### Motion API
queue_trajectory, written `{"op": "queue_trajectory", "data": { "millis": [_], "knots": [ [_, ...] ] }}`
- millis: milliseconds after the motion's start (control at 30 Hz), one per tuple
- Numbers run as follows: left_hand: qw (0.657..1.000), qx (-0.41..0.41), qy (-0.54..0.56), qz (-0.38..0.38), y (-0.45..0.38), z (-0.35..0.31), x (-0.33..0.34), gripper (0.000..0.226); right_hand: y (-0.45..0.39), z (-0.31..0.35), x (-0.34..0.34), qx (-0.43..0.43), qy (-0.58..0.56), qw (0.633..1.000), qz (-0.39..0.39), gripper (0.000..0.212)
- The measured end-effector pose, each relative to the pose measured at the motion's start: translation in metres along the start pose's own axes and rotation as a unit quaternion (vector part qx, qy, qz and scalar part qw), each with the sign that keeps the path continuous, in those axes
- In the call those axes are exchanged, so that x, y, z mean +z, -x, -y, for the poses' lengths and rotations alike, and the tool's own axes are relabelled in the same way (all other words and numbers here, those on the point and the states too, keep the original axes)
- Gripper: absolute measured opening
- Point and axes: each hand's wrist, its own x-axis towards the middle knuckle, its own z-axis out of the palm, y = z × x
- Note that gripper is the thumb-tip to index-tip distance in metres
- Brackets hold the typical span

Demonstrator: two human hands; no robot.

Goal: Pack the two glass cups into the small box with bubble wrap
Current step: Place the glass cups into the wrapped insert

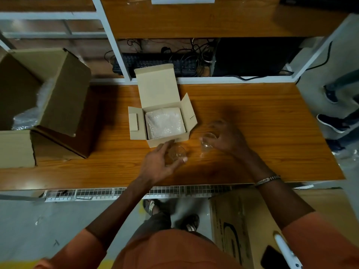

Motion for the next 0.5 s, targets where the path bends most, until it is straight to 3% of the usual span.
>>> {"op": "queue_trajectory", "data": {
  "millis": [100, 167, 300, 500],
  "knots": [
    [0.998, -0.002, -0.055, 0.032, 0.000, -0.002, 0.011, 0.102, 0.004, -0.014, 0.009, 0.093, 0.019, 0.986, 0.138, 0.102],
    [0.997, 0.001, -0.068, 0.033, -0.003, -0.001, 0.016, 0.098, 0.006, -0.019, 0.017, 0.106, 0.012, 0.980, 0.169, 0.115],
    [0.997, 0.023, -0.077, 0.000, -0.008, 0.000, 0.016, 0.081, 0.004, -0.019, 0.020, 0.093, 0.006, 0.982, 0.165, 0.101],
    [0.998, -0.007, -0.033, -0.049, -0.013, -0.001, -0.017, 0.078, -0.005, 0.011, -0.010, 0.077, 0.044, 0.981, 0.173, 0.074]
  ]
}}
